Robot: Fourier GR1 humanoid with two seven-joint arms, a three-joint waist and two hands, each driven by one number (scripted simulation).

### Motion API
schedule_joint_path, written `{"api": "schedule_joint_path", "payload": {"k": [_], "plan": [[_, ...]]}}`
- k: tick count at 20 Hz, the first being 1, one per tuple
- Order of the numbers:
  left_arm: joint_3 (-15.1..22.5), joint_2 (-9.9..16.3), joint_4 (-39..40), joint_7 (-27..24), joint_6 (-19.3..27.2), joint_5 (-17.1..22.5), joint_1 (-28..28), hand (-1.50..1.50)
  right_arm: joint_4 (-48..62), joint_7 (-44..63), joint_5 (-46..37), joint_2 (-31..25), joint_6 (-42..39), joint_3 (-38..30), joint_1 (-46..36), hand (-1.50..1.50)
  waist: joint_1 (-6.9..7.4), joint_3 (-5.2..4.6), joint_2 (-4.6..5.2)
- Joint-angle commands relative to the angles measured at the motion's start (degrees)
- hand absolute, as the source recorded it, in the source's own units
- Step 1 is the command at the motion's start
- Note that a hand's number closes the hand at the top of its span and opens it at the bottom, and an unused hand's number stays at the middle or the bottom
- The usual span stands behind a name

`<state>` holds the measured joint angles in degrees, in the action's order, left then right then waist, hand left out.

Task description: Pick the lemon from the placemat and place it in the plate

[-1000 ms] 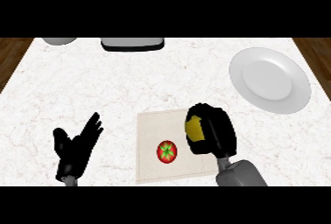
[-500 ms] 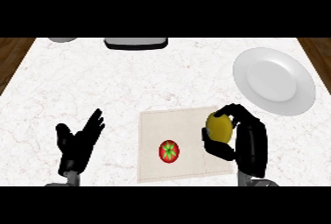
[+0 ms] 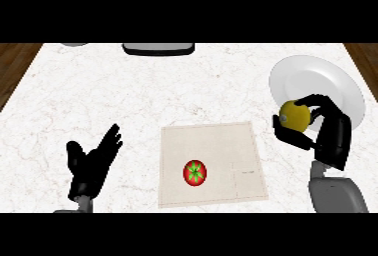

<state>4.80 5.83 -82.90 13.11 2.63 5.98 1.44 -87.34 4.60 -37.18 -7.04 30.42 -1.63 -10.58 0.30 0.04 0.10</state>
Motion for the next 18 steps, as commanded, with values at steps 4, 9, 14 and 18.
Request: {"api": "schedule_joint_path", "payload": {"k": [4, 9, 14, 18], "plan": [[0.56, -0.38, 0.91, -2.10, -0.69, -0.81, 0.64, 0.00, 23.34, -12.94, 9.59, -7.86, 4.41, -14.47, -14.53, 1.50, 1.26, 0.09, 0.42], [0.94, -1.96, -0.49, 1.57, 1.55, -1.23, -1.60, 0.00, 39.52, -24.22, 16.94, -14.57, 1.35, -21.81, -21.60, 1.50, 1.58, 0.17, 0.60], [1.31, -2.31, 1.26, -0.50, 0.40, -1.48, -1.75, 0.00, 56.89, -33.46, 16.53, -17.84, 2.79, -24.31, -29.95, 1.50, 2.43, 0.16, 0.89], [1.97, -2.02, -1.11, 1.45, -0.28, -1.18, -2.58, 0.00, 64.68, -26.29, 14.96, -23.14, -0.81, -24.66, -30.64, 1.50, 3.26, 0.18, 1.26]]}}
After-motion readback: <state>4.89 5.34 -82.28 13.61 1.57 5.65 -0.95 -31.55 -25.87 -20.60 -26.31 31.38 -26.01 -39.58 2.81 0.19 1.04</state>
